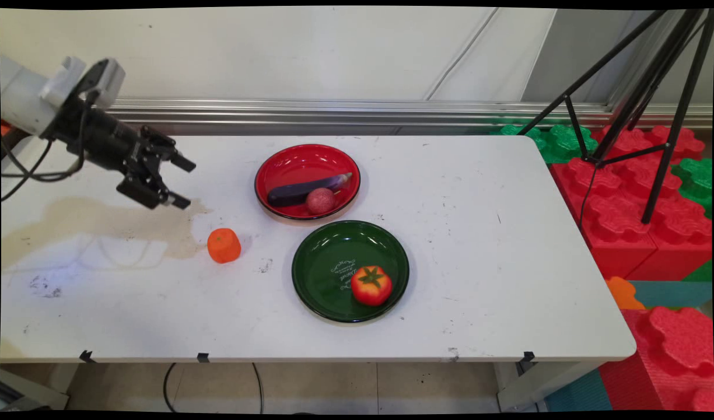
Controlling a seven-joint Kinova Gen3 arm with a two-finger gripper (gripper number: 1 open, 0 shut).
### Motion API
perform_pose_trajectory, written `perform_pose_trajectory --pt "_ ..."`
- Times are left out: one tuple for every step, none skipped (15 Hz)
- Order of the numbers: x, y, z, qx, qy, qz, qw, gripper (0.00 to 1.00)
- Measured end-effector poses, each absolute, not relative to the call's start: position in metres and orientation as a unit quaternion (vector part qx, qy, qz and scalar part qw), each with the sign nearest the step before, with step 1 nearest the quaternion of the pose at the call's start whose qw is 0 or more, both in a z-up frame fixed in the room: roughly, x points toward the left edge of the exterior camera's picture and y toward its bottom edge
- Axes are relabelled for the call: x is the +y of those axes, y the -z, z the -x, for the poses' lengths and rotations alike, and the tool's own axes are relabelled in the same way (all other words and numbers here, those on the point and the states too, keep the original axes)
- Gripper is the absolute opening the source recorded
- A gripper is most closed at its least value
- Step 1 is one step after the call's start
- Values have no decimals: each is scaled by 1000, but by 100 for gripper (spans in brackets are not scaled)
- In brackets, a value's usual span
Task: Pick up the eggplant from the red plate
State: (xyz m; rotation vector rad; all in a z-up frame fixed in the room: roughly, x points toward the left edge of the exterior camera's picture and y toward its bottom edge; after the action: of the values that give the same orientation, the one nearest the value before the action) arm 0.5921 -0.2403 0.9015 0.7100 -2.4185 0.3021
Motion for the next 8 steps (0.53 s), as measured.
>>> perform_pose_trajectory --pt "-242 -904 -593 -908 -116 -269 300 100" --pt "-244 -908 -595 -906 -120 -272 303 100" --pt "-248 -911 -596 -904 -125 -273 306 100" --pt "-251 -914 -597 -902 -129 -274 308 100" --pt "-254 -916 -598 -900 -133 -276 311 100" --pt "-258 -918 -598 -898 -138 -277 313 100" --pt "-262 -920 -598 -896 -142 -278 315 100" --pt "-268 -922 -598 -894 -147 -279 317 100"
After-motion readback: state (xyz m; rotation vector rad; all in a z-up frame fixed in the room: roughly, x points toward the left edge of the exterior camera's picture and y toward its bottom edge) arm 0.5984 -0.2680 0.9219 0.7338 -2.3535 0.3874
